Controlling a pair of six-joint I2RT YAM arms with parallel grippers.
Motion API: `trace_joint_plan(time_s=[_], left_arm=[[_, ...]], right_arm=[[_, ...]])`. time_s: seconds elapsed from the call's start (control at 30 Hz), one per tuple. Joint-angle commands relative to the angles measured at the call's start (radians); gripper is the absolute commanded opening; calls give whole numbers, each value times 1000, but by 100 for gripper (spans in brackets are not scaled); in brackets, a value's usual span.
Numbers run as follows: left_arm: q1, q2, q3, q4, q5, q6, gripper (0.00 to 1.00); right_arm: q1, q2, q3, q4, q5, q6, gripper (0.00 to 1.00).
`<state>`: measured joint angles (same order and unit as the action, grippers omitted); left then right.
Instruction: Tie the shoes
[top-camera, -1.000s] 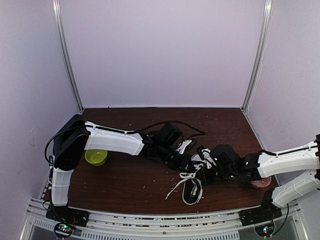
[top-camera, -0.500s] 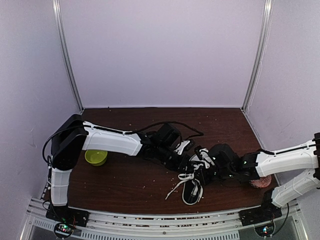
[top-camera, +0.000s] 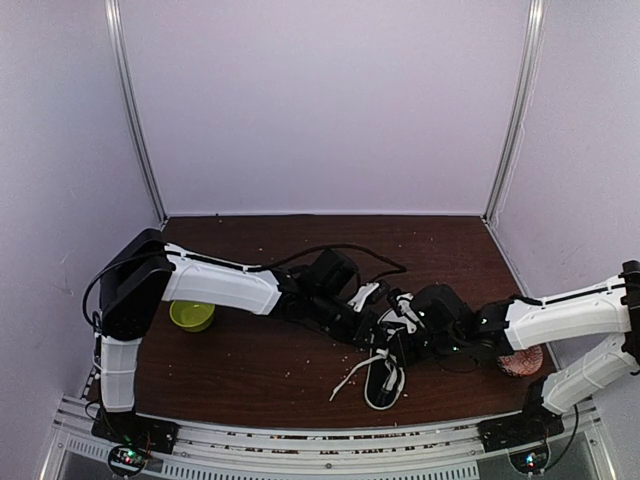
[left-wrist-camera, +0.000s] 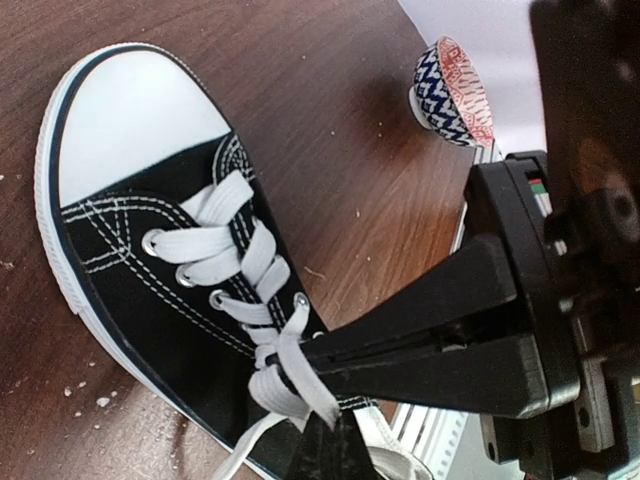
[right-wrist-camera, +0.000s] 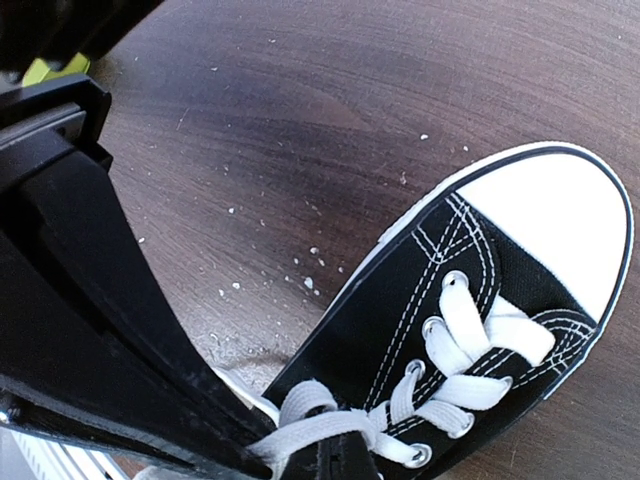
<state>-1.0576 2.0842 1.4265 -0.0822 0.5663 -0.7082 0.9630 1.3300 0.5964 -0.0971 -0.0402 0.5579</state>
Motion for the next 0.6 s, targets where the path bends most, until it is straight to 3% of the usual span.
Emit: trace_joint_plan(time_s=[0.0, 0.13, 0.43, 0.57], left_arm=[[-4, -24, -12, -11, 22, 40, 0], [3, -40, -19, -30, 4, 55, 0], [68, -117, -68, 17, -74, 21, 35], [79, -79, -55, 3, -61, -1, 39]], right_arm=[[-12, -31, -10, -17, 50, 19, 0], [-13, -64, -42, 17, 33, 23, 0], [-13, -75, -72, 34, 2, 26, 0], [-13, -74, -77, 43, -6, 26, 0]])
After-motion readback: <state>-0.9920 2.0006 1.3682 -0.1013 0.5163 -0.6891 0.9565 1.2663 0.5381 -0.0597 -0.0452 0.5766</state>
